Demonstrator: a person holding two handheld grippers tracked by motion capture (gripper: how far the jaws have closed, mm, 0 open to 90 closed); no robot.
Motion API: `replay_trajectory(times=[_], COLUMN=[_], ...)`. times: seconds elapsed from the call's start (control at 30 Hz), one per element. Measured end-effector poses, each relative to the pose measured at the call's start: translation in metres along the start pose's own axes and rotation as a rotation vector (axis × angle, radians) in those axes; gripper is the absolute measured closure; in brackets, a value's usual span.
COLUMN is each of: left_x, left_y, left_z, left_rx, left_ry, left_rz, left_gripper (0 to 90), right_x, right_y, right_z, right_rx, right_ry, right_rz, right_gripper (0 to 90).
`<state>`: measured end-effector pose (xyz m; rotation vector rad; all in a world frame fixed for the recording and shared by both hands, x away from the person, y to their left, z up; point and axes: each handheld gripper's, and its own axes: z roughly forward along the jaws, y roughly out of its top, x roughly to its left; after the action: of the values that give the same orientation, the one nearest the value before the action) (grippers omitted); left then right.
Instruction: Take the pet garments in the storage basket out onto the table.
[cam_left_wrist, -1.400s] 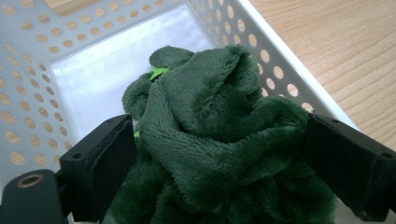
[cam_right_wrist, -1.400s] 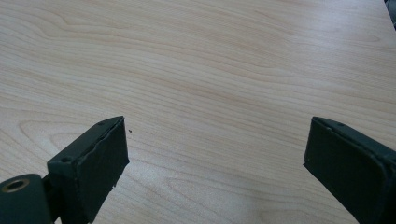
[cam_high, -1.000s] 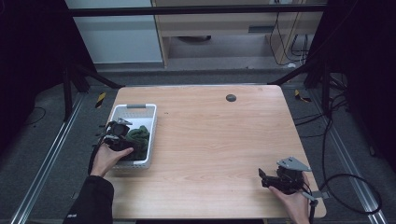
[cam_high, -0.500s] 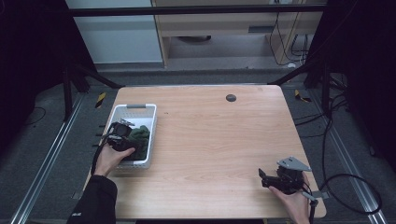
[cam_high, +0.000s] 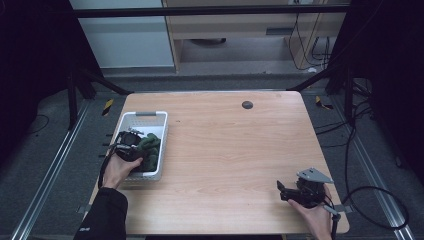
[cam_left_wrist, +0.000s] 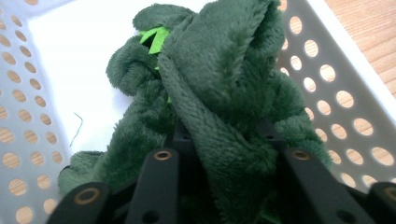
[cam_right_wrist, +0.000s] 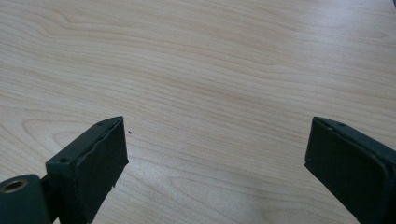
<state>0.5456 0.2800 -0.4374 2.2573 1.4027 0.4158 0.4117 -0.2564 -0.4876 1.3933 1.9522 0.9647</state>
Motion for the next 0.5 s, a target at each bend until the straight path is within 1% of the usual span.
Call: replay_trajectory(times=[0.17, 0.37, 0.5], left_x=[0.000, -0.001, -0.001], left_y=[-0.002, -0.003, -0.003], left_z=[-0.005, -0.017, -0.025], left_rx=[-0.032, -0.060, -0.083], left_ry=[0.006, 0.004, 0.012], left_rz=[-0.012, -0.023, -0.028], left_gripper=[76.0, 77.8, 78.4], right_x=[0.000, 0.000, 0.000], right_y=[0.000, 0.000, 0.000], right_z=[0.000, 0.000, 0.000], right_rx=[0.002, 0.003, 0.003], right_ry=[0.002, 0.002, 0.000], right_rz=[0.001, 0.001, 0.000], right_gripper=[5.8, 5.8, 5.8])
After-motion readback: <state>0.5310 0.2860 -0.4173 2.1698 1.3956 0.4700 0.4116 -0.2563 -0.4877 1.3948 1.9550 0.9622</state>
